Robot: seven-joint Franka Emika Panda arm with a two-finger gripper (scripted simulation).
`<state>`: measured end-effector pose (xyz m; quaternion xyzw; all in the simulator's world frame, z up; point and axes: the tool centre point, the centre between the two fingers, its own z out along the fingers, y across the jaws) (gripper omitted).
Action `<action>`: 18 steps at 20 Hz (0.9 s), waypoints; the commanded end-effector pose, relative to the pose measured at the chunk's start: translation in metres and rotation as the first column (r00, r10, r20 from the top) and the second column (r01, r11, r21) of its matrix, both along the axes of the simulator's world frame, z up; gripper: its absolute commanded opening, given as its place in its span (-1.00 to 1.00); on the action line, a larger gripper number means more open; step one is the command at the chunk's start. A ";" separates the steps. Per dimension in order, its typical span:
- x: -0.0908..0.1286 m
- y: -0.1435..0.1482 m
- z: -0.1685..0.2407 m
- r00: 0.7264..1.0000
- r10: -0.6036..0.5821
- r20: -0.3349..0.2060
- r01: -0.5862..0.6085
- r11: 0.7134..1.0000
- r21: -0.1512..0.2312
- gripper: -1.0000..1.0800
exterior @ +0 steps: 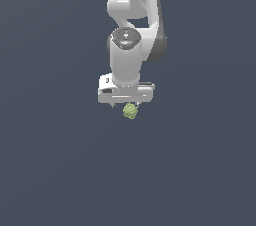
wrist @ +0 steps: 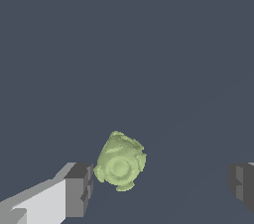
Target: Pick up the object and move it to a goal position.
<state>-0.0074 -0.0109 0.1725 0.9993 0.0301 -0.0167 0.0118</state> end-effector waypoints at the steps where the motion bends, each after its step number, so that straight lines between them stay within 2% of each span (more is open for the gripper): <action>1: 0.000 0.000 0.000 1.000 0.000 0.000 0.000 1.000 0.000 0.92; 9: 0.003 -0.024 0.008 0.998 -0.061 -0.002 0.061 0.998 -0.009 0.92; 18: 0.001 -0.022 0.005 0.997 -0.075 0.000 0.075 0.997 -0.008 0.92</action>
